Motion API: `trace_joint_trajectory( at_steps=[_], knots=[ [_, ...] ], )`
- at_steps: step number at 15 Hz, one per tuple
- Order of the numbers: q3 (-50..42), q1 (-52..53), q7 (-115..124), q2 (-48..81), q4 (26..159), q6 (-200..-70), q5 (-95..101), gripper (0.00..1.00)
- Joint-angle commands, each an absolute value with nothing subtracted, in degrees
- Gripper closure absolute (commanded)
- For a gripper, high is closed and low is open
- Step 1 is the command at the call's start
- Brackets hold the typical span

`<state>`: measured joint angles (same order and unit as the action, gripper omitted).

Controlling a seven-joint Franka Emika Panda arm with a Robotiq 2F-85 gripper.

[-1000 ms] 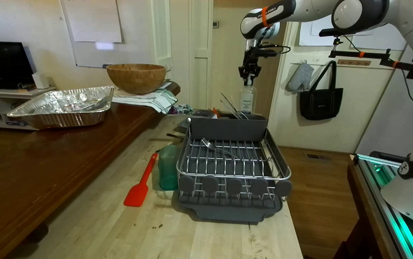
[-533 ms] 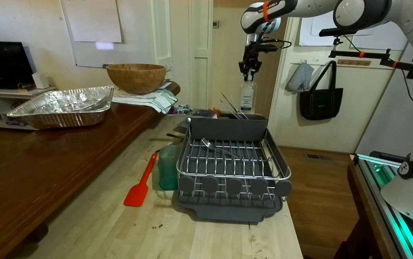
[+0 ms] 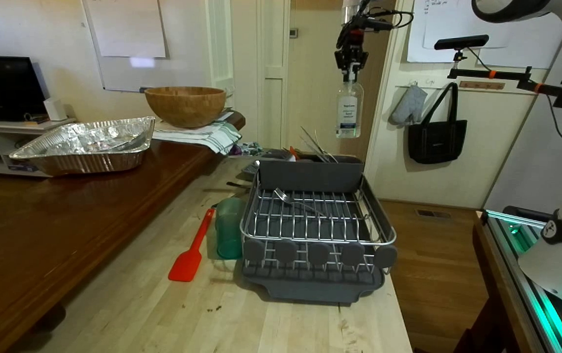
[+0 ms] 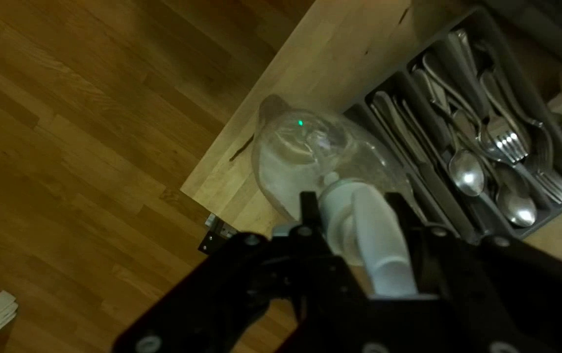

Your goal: Put the soap bottle in the drying rack

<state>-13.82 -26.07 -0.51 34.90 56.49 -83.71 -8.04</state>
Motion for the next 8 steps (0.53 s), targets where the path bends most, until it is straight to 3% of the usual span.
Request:
trace_joint_trajectory(
  at_steps=[1, 8],
  knots=[
    [-13.4, -24.3, -2.6, 30.8, 55.1, -76.7, -6.2, 0.88],
    [-11.1, -15.7, -4.0, 19.0, 63.9, -76.6, -2.0, 0.88]
  ],
)
